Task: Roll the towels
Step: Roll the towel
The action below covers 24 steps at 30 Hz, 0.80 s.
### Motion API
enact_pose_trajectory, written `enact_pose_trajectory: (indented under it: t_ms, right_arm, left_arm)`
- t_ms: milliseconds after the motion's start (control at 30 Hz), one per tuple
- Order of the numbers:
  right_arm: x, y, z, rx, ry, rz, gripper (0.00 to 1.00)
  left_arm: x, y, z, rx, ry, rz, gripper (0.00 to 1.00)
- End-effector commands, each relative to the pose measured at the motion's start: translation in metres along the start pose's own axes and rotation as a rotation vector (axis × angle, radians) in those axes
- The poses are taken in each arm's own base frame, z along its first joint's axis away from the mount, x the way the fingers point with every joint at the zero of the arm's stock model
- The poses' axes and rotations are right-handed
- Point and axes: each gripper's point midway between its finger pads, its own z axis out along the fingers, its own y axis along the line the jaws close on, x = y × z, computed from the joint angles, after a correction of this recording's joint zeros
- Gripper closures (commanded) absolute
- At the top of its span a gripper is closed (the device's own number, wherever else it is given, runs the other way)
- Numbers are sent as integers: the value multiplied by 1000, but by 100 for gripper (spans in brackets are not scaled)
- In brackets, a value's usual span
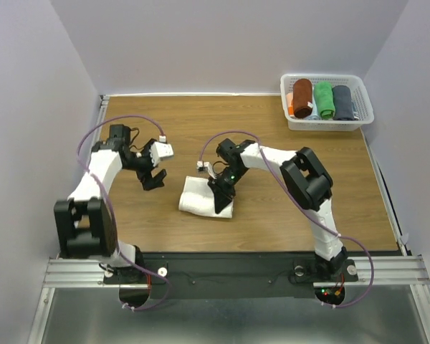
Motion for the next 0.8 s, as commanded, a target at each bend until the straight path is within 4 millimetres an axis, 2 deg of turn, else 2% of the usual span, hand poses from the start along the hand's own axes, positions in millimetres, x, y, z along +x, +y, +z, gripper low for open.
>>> enact_pose_trajectory:
  t_ms: [0,33,100,133,233,267,300,367,433,467,500,600,767]
  right_arm:
    - [23,29,3,-192,75,220,99]
    - [25,25,6,-216,71,243,99]
    - [25,26,5,-244,73,278,99]
    - [21,24,3,-260,51,273,99]
    - [24,17,2,-301,38,311,99]
    - [25,16,2,-311,39,318,99]
    - [30,14,3,-324,46,346,99]
    - [32,10,2,-330,35,348,99]
    - [35,5,4,-336,33,357,99]
    - [36,4,4,-337,34,357,99]
    - [38,3,5,-341,33,355,99]
    - [39,1,6,-344,33,355,99]
    - [40,-1,6,-340,34,339,99]
  left_arm:
    - [-22,-24,1,-115,-33,216,1]
    - [-27,-45,8,-121,-26,304,1]
    - [-32,-64,15,-129,-25,386,1]
    - [-46,-82,19,-134,-42,464,1]
    - [-45,-108,35,-127,-45,553,1]
    - [-50,-114,38,-120,-48,586,1]
    - [-53,-131,49,-72,-55,624,1]
    - [-54,-147,63,-35,-54,634,1]
    - [-54,-155,74,-33,-46,647,1]
    - [-54,-151,78,-74,-30,651,1]
    - [-59,-157,86,-84,-56,662,1]
    - [-58,-158,97,-112,-45,683,1]
    - [-37,-164,119,-97,36,723,1]
